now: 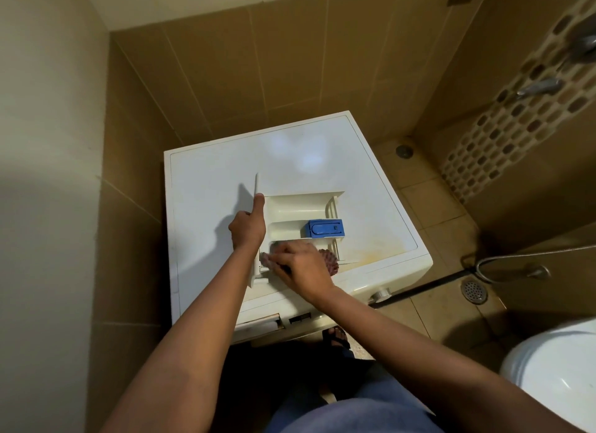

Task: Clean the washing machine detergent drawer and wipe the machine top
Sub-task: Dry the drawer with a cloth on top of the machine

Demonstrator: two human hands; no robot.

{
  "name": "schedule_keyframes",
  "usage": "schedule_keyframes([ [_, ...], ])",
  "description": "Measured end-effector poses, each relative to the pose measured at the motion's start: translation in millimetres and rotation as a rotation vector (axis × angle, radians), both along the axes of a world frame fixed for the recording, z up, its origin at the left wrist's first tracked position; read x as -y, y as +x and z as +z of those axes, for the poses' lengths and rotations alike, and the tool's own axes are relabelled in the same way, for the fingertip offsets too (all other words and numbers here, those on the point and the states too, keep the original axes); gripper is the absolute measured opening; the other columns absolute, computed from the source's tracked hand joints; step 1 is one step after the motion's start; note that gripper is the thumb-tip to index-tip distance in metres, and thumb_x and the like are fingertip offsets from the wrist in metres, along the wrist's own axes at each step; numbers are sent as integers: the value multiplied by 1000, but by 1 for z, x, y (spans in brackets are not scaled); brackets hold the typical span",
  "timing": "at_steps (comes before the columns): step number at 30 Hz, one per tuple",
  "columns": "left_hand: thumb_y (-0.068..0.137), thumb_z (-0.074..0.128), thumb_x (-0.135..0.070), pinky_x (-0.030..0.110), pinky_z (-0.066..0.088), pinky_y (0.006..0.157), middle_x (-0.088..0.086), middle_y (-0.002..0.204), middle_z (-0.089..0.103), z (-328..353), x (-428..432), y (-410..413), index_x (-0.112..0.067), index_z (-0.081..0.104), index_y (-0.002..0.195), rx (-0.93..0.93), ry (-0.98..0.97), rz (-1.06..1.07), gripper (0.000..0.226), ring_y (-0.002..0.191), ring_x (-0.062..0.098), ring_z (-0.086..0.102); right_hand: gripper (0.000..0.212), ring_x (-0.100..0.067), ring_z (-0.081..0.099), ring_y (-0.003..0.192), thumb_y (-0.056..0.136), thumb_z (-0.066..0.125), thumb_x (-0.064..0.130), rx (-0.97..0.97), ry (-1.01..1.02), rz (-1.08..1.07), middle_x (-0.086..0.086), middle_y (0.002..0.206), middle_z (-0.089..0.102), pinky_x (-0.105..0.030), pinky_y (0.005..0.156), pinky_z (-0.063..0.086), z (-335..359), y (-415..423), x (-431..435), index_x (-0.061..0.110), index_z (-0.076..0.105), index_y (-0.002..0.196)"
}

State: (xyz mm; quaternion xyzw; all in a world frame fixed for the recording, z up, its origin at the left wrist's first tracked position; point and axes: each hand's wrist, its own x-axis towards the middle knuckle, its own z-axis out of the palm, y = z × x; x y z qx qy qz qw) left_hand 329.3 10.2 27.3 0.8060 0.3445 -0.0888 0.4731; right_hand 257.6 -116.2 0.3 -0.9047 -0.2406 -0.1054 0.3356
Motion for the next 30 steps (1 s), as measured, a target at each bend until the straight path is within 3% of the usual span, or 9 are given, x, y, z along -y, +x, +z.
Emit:
schedule_keyframes([
  [4, 88, 40, -71, 31, 33, 52, 9, 87, 56, -1, 0, 1, -5, 53, 83, 3, -6, 10, 68, 67, 20, 49, 22, -19, 57, 87, 94, 56, 33, 82, -114, 112, 2, 98, 65, -34, 66, 43, -14, -6, 7, 22, 73, 104],
  [10, 88, 38, -71, 33, 34, 58, 12, 94, 58, 0, 0, 1, -4, 55, 85, -3, 11, 4, 69, 75, 24, 52, 34, -25, 56, 94, 95, 50, 26, 263, -363, 373, -3, 116, 60, -37, 74, 40, -20, 5, 29, 17, 60, 127],
  [18, 89, 38, -70, 33, 35, 58, 11, 92, 58, 1, 1, 1, -4, 56, 86, -12, 13, -3, 69, 75, 24, 51, 36, -26, 57, 96, 94, 45, 17, 357, -412, 496, -5, 109, 62, -38, 79, 38, -22, 18, 33, 16, 59, 127],
  [24, 90, 38, -69, 31, 30, 51, 10, 91, 57, 2, 2, 1, -2, 57, 88, -12, 13, -2, 69, 67, 16, 48, 35, -25, 53, 90, 88, 59, 15, 406, -378, 500, -5, 100, 56, -35, 74, 35, -20, 17, 31, 16, 62, 124],
  [30, 90, 38, -69, 30, 31, 51, 10, 93, 58, 0, 1, 2, -2, 58, 90, -12, 13, -1, 70, 67, 16, 48, 33, -22, 45, 95, 89, 52, 17, 462, -406, 590, -2, 101, 60, -35, 70, 38, -16, 18, 29, 20, 64, 120],
])
